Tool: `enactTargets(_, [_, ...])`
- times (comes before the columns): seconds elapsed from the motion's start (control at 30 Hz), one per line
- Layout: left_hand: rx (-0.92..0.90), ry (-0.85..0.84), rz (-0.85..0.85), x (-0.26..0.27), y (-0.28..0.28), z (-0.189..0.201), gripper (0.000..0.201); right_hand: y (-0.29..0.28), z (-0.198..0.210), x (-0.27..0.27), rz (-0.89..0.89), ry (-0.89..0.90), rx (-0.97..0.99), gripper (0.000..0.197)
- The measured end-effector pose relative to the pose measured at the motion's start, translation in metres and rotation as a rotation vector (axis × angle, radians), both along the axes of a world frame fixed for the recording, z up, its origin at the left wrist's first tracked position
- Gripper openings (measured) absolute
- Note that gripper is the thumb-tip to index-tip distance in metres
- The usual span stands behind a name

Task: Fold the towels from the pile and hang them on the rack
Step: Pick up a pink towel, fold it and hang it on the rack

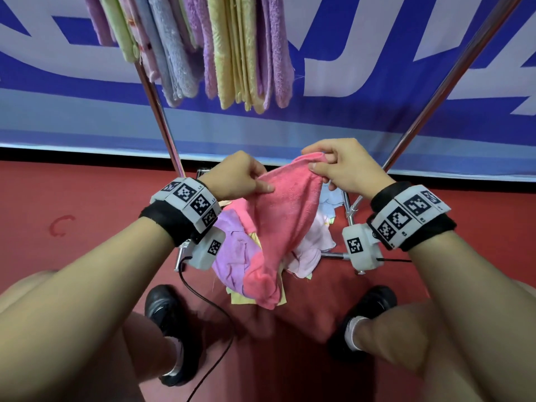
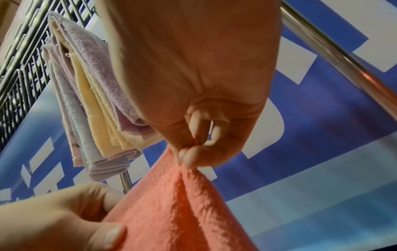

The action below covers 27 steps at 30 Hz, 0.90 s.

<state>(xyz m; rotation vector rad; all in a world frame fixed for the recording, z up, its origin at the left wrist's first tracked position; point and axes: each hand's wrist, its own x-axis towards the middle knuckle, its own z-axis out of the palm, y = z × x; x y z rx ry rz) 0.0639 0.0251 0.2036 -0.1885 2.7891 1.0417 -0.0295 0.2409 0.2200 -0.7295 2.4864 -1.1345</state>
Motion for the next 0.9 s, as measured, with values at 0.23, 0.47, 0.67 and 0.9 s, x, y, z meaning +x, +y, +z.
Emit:
enactTargets(0.23, [0.122,0.170,0.206,-0.001,0.001,-0.001,0.034,-0.007,0.000,0.018,-0.012,-0.227,-0.066,0.020])
enactTargets(0.47, [0.126,0.087,0.102,0.005,-0.010,0.007,0.031,-0.006,0.002,0.005,-0.033,-0.072,-0.015,0.010])
enactTargets(0.67, [0.174,0.144,0.196,0.020,-0.019,0.002,0.023,-0.004,-0.002,0.007,0.061,-0.019,0.107,0.008])
enactTargets(0.9, [0.371,0.262,0.305,0.034,-0.021,-0.002,0.027,-0.012,-0.003,0.006,0.048,0.127,0.199,0.009])
